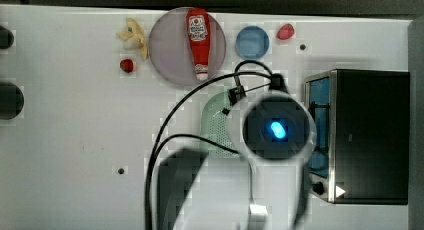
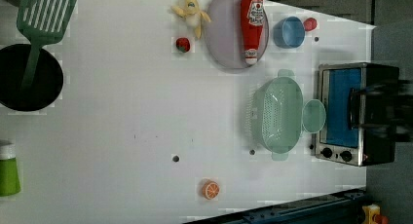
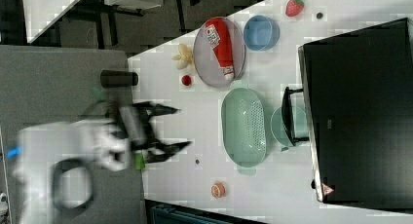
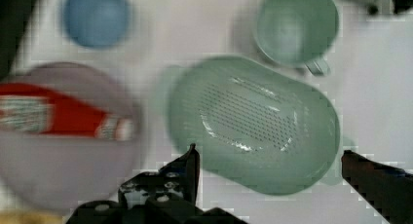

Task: Drag strainer right to left.

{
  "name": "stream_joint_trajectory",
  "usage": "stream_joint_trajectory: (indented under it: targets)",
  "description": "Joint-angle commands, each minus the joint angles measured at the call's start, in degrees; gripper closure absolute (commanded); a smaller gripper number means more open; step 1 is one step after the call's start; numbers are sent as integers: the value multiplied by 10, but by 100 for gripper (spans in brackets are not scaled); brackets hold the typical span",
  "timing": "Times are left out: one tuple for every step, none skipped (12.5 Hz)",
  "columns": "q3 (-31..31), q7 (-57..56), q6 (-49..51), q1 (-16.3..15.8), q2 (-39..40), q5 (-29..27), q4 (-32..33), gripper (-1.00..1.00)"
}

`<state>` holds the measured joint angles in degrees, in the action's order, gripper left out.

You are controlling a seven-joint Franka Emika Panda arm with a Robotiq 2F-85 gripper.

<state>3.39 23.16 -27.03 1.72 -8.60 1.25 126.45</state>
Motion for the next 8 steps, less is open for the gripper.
stream_joint_trajectory:
  targets:
    - [-24, 90, -91, -7, 38, -6, 88, -100]
    - [-26, 109, -131, -7, 63, -6, 102, -100]
    - [-29, 125, -165, -8, 90, -6, 113, -100]
    - [-32, 144, -195, -9, 118, -6, 121, -100]
    - [-34, 162, -225, -13, 144, -6, 125, -100]
    - [-37, 177, -256, -15, 168, -6, 126, -100]
    - [-39, 187, -280, -19, 191, -6, 126, -100]
    - [-39, 193, -300, -23, 211, -6, 126, -100]
